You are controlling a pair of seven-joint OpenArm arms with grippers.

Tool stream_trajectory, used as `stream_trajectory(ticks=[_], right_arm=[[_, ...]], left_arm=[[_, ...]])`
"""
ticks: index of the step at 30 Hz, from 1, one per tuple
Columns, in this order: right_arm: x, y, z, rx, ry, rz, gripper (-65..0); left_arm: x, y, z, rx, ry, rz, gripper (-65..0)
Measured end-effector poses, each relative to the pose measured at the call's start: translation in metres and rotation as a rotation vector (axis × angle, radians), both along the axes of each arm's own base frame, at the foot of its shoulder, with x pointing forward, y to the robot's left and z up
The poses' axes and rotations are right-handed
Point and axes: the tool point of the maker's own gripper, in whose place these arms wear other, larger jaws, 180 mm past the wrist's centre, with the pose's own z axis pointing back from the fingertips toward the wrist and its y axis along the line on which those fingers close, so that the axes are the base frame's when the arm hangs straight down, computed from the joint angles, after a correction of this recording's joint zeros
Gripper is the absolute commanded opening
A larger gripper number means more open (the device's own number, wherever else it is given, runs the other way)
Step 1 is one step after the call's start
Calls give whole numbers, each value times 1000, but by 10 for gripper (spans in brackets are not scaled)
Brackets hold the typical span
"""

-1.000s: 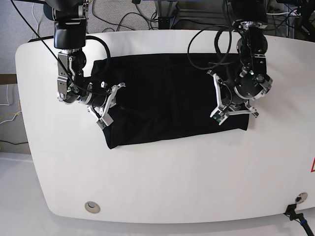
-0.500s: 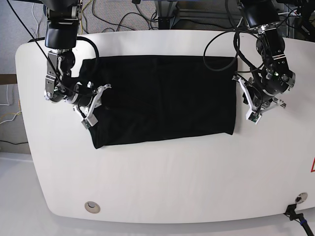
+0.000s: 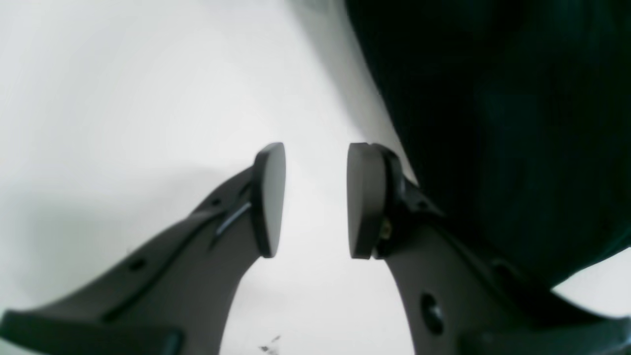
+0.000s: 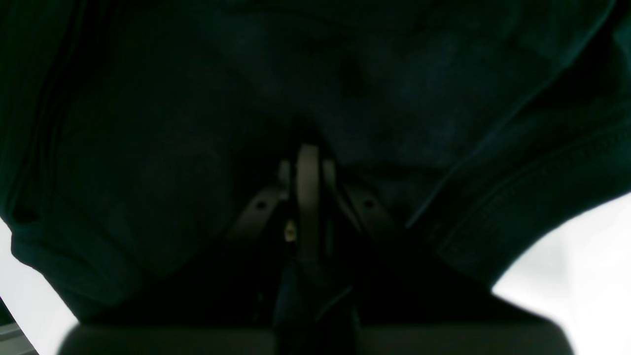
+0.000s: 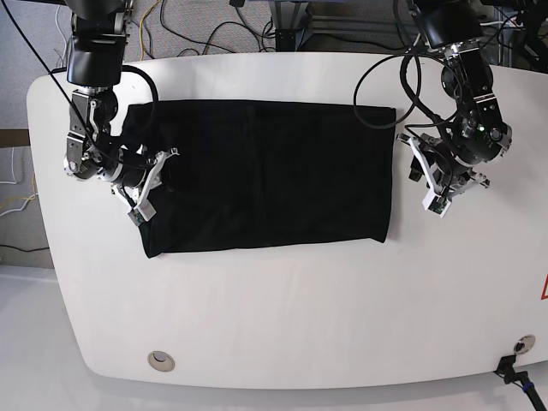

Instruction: Fold the T-shirt properly

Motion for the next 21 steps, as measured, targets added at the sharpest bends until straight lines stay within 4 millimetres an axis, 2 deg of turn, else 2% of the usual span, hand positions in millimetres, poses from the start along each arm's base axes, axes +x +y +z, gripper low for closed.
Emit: stream_trajectory(ticks=[1, 3, 6, 9, 12, 14, 18, 19, 21], right_arm=[[0, 1, 0, 2, 1, -1, -650], [1, 2, 0, 3, 2, -6, -650], [1, 5, 0, 8, 1, -6, -650], [1, 5, 0, 9, 1, -6, -650], [2, 6, 1, 10, -6, -4, -650], [3, 7, 3, -2, -12, -5, -650], [0, 7, 12, -77, 5, 46, -650], [-2, 8, 14, -114, 7, 65, -642], [-5, 14, 19, -136, 15, 83, -551]], left_arm=[[0, -1, 0, -6, -3, -1, -551], [0, -2, 0, -9, 0, 0, -609], [0, -16, -6, -46, 10, -2, -650], [7, -34, -13, -85, 28, -39, -650], [10, -31, -15, -84, 34, -28, -650], [15, -36, -18, -109, 29, -29, -650], [18, -42, -35, -152, 81, -25, -650], [18, -41, -38, -154, 90, -22, -650], [18, -41, -39, -160, 91, -20, -650]])
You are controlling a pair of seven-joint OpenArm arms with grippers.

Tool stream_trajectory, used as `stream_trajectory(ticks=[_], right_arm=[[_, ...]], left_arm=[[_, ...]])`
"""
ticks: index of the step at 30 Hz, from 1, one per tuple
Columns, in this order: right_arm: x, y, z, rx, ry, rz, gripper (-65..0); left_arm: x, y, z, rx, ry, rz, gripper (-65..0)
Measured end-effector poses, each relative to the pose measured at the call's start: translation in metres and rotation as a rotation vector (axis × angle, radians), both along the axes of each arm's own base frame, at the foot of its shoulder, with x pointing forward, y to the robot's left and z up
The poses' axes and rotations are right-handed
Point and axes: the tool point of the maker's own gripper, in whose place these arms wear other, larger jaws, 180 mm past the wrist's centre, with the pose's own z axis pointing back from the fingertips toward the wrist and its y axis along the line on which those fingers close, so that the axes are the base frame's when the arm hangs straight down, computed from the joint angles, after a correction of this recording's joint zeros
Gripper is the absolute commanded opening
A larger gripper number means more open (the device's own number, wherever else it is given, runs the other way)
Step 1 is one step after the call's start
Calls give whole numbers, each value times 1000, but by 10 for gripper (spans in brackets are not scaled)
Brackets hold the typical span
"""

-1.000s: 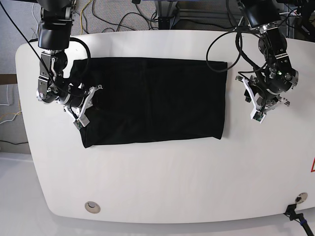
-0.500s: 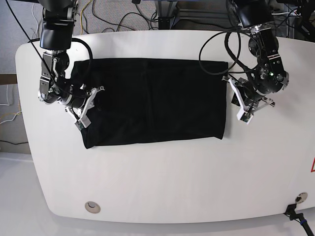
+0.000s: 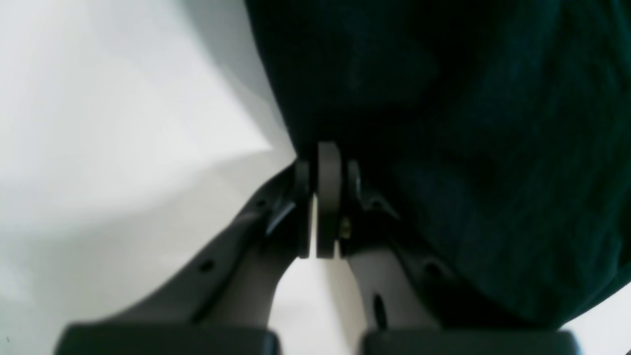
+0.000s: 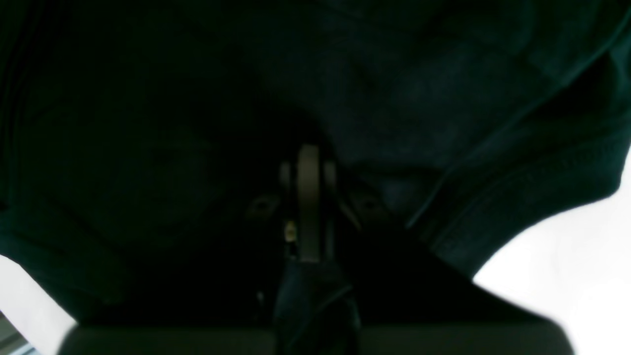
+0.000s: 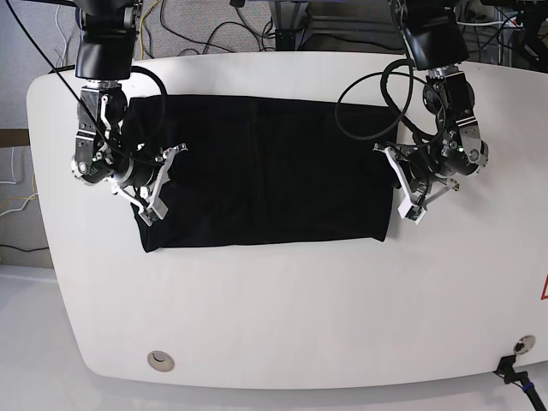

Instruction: Fold the T-shirt properly

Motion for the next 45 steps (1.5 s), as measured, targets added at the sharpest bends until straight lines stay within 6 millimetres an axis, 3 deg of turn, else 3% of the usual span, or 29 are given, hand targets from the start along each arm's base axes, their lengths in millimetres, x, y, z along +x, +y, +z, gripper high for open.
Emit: stream_trajectory(ticks=[2, 5, 7, 9, 11, 16, 20, 26, 34, 42, 45], right_arm=[[-3, 3, 12, -5, -9, 19, -473], [12, 7, 52, 93, -122, -17, -355], [23, -5, 78, 146, -199, -71, -263], [27, -29, 87, 141, -218, -141, -190], [25, -51, 85, 156, -215, -221, -156], [2, -105, 50, 279, -107, -470, -148], [-14, -111, 21, 405, -23, -574, -148], [-20, -103, 12, 454, -16, -591, -151], [-12, -42, 6, 575, -11, -519, -156], [-11, -24, 4, 613, 1, -508, -158], [-11, -3, 3, 610, 22, -445, -226]], left_arm=[[0, 0, 0, 0, 1, 0, -650], [0, 0, 0, 0, 1, 0, -650], [0, 0, 0, 0, 2, 0, -650], [-1, 0, -1, -1, 3, 0, -650], [-2, 0, -1, -2, 2, 1, -650], [-8, 9, -5, 13, 14, 3, -650], [-9, 8, -5, 12, 15, 2, -650], [-9, 12, -5, 21, 16, 2, -650], [-10, 13, -6, 26, 21, 2, -650], [-11, 14, -6, 29, 23, 2, -650], [-11, 14, -6, 30, 23, 2, -650]])
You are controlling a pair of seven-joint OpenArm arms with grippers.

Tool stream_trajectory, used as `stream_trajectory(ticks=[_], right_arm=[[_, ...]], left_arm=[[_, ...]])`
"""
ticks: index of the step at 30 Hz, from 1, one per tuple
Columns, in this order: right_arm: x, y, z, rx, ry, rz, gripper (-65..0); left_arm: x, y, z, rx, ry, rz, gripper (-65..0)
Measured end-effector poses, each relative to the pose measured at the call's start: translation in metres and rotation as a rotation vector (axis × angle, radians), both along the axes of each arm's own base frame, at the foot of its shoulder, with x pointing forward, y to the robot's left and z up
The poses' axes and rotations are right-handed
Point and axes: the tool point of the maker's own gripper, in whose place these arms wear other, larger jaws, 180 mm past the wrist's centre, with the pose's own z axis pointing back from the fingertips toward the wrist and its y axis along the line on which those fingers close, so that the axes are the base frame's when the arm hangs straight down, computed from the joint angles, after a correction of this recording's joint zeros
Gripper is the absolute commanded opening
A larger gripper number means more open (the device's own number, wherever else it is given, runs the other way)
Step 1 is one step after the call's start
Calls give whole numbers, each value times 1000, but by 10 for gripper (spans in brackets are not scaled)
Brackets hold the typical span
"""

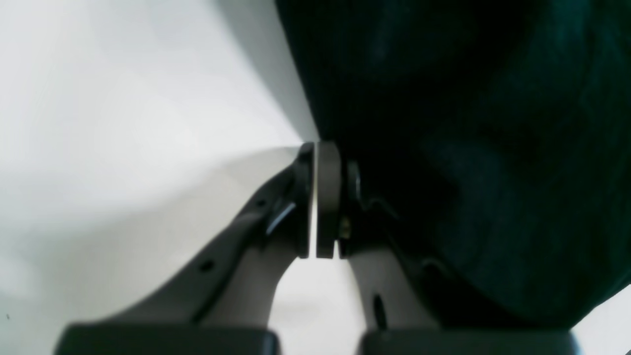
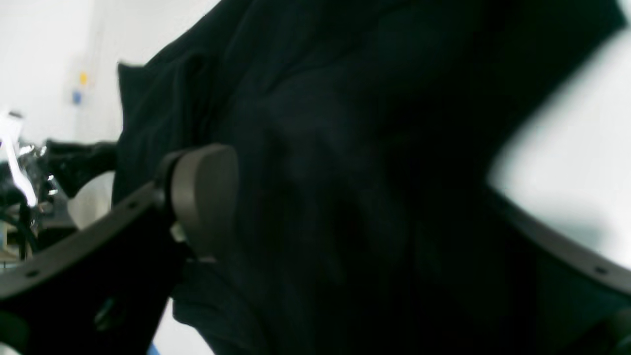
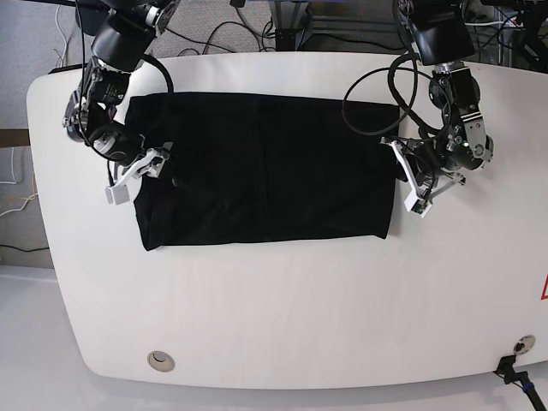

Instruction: Fold the T-shirt properly

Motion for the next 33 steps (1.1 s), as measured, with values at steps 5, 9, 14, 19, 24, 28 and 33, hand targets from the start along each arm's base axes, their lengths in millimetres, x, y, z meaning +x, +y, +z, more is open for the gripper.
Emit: stream_trajectory(ticks=[5, 9, 14, 19, 24, 28, 33], right_arm=[[-18, 19, -1, -56, 27, 65, -518], [-24, 13, -2, -109, 49, 81, -650], [-10, -6, 28, -199, -24, 58, -650], [1, -9, 67, -272, -65, 57, -650], [1, 22, 87, -197, -117, 69, -650], [-7, 69, 86, -163, -120, 195, -650], [-9, 111, 105, -132, -192, 272, -650]], left_arm=[[1, 0, 0, 1, -1, 0, -650], [0, -2, 0, -4, 0, 0, -650], [-2, -10, -3, -5, 7, -27, -650], [-5, -38, -5, -46, 9, -66, -650], [-6, -62, -6, -88, 10, -86, -650], [-8, -82, -6, -97, 14, -141, -650], [-8, -88, -6, -106, 13, -148, -650]])
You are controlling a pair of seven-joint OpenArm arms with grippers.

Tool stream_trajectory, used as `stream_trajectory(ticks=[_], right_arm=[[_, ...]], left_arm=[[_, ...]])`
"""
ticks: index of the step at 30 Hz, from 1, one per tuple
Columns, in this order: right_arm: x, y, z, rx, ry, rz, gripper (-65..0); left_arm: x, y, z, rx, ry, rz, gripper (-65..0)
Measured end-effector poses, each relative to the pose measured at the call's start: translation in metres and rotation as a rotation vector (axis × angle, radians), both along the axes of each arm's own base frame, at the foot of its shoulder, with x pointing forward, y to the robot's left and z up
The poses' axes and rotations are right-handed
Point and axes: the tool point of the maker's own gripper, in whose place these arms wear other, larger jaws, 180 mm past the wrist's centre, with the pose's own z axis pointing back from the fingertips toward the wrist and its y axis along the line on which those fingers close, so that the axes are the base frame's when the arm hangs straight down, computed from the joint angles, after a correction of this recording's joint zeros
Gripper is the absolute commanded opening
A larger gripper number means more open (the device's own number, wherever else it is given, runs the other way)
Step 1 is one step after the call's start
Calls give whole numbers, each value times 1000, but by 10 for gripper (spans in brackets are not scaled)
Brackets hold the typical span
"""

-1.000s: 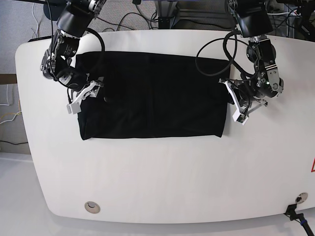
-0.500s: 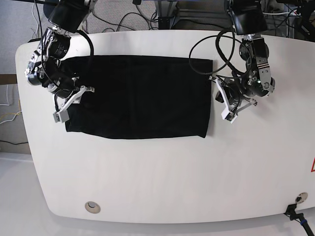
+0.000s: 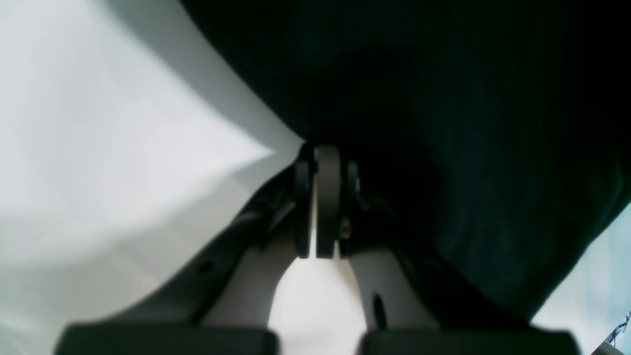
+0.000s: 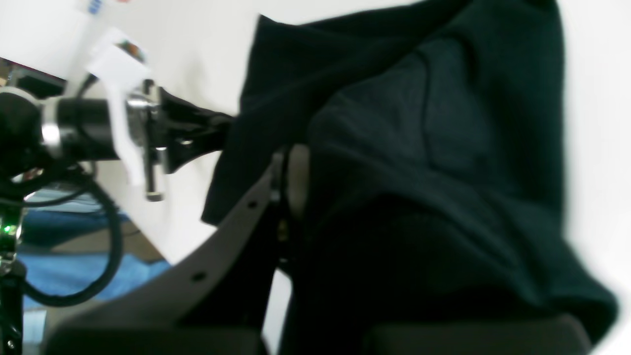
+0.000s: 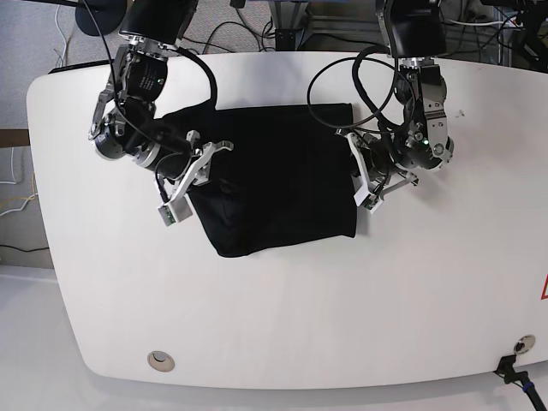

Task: Fold the T-shirt properly
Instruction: 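Grasp both ends of the folded shirt and push them together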

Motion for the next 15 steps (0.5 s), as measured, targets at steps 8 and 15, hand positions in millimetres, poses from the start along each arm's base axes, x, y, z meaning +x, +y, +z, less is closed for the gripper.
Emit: stream_trajectory(ticks=[8, 15], right_arm=[[-2, 63, 15, 95, -18, 108, -650], [0, 109, 24, 26, -81, 217, -577]], left_arm=[[0, -1, 0, -3, 0, -1, -650], [0, -2, 0, -3, 0, -2, -650]])
